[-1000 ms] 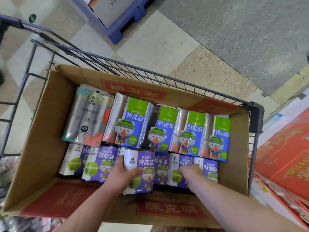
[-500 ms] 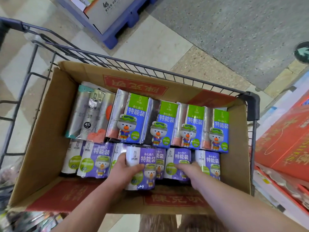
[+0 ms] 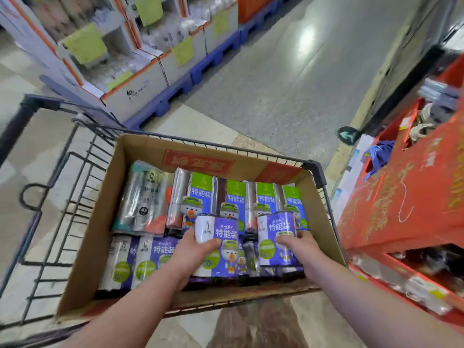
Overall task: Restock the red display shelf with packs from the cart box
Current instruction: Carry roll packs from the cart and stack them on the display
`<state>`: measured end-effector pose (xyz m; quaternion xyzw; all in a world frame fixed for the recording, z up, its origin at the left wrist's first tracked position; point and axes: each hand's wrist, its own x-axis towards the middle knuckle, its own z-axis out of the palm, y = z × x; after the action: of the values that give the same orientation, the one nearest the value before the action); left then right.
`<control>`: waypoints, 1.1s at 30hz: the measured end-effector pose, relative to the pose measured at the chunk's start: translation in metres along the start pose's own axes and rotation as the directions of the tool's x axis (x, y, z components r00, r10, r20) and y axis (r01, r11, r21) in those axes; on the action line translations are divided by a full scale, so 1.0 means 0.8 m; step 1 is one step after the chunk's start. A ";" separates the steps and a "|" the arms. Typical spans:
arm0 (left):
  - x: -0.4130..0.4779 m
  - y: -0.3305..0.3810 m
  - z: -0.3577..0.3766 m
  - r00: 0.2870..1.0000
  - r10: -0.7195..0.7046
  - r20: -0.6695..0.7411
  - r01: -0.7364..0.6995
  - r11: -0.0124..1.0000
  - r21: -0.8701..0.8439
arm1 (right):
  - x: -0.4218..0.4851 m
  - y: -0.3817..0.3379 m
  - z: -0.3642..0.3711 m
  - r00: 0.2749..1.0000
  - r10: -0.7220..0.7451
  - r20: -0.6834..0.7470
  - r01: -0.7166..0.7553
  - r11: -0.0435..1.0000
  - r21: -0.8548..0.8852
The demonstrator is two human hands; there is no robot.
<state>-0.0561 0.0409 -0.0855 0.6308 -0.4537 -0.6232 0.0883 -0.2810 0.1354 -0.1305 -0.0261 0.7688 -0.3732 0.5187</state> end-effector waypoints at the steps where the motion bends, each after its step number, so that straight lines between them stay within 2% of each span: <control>1: -0.003 0.004 -0.001 0.999 0.028 0.022 -0.028 0.999 -0.016 | -0.009 -0.002 -0.004 1.000 -0.026 -0.011 0.026 0.999 0.029; 9: -0.023 0.026 0.026 0.966 0.156 0.207 -0.156 0.988 -0.014 | -0.100 0.006 -0.049 0.982 -0.128 -0.141 0.152 0.973 0.174; 14: -0.047 0.043 0.078 0.924 0.176 0.339 -0.177 0.984 -0.028 | -0.151 0.028 -0.098 0.959 -0.153 -0.238 0.214 0.943 0.254; 19: -0.088 0.055 0.151 0.868 0.225 0.442 -0.259 0.966 0.018 | -0.199 0.069 -0.170 0.925 -0.165 -0.343 0.282 0.903 0.325; 23: -0.141 0.050 0.231 0.797 0.238 0.555 -0.306 0.951 0.032 | -0.250 0.118 -0.246 0.869 -0.168 -0.465 0.357 0.863 0.356; 28: -0.245 0.030 0.346 0.659 0.242 0.712 -0.388 0.921 0.046 | -0.319 0.203 -0.359 0.797 -0.127 -0.591 0.434 0.801 0.412; 33: -0.346 -0.010 0.463 0.570 0.207 0.795 -0.421 0.905 0.066 | -0.383 0.299 -0.468 0.735 -0.061 -0.675 0.479 0.752 0.454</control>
<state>-0.3211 0.4025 0.0277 0.2168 -0.6265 -0.7439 -0.0839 -0.3630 0.6432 0.0331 0.1459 0.7220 -0.6590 0.1519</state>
